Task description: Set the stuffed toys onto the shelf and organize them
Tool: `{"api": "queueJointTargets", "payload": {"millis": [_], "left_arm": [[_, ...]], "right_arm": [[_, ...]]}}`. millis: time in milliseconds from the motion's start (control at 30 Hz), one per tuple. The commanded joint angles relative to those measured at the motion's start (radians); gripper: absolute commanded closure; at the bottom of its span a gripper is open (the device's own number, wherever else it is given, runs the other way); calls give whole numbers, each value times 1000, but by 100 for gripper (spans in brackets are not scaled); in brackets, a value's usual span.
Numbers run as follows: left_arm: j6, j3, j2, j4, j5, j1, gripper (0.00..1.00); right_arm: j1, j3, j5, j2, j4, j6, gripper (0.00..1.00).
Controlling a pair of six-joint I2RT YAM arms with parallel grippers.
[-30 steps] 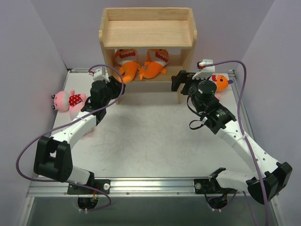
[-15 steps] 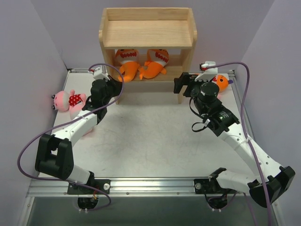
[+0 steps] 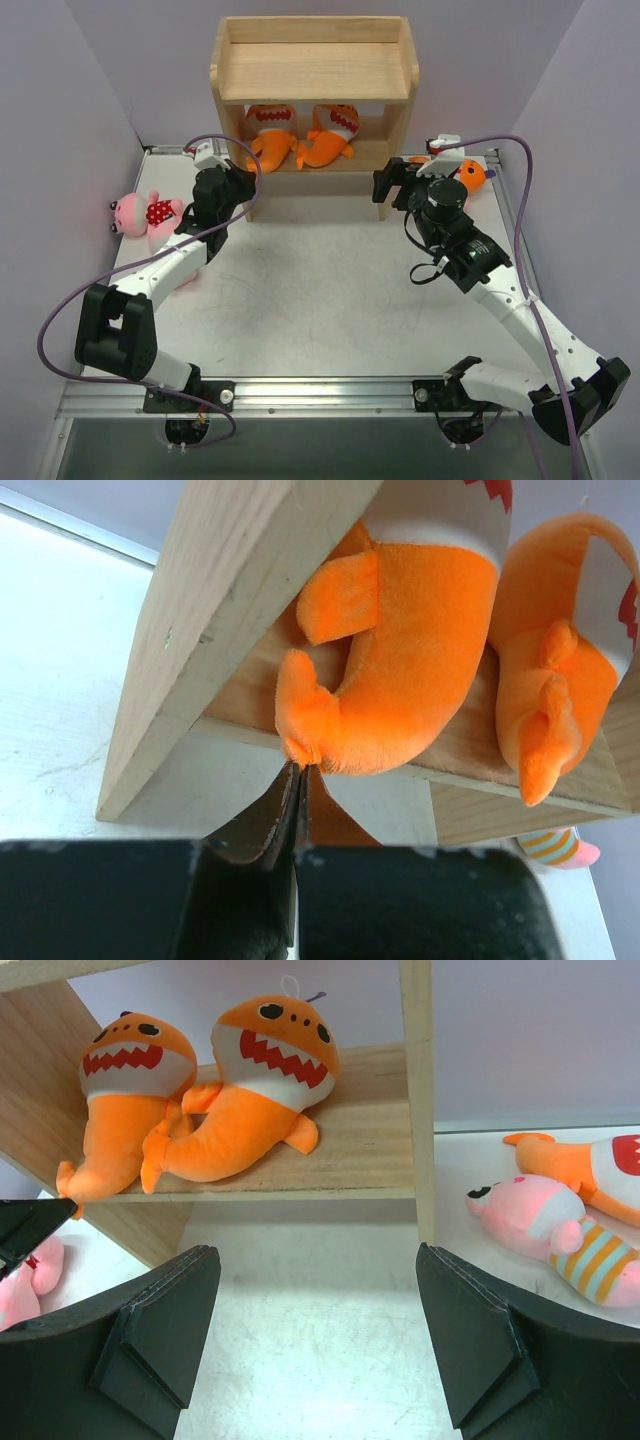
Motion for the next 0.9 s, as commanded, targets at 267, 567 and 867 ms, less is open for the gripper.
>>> {"api": "queueJointTargets", "payload": {"millis": [267,567,867], "left_arm": [[58,18,-79,30,-26,8,59],[334,47,-154,-45,5,-18,44],[716,59,-73,126,75,-95,30]], "right_arm": [[-10,-12,25,-35,8,-23,19],[-16,-23,21,-33,1,-35,19],[-22,-25,21,-52,-13,-46,19]]}}
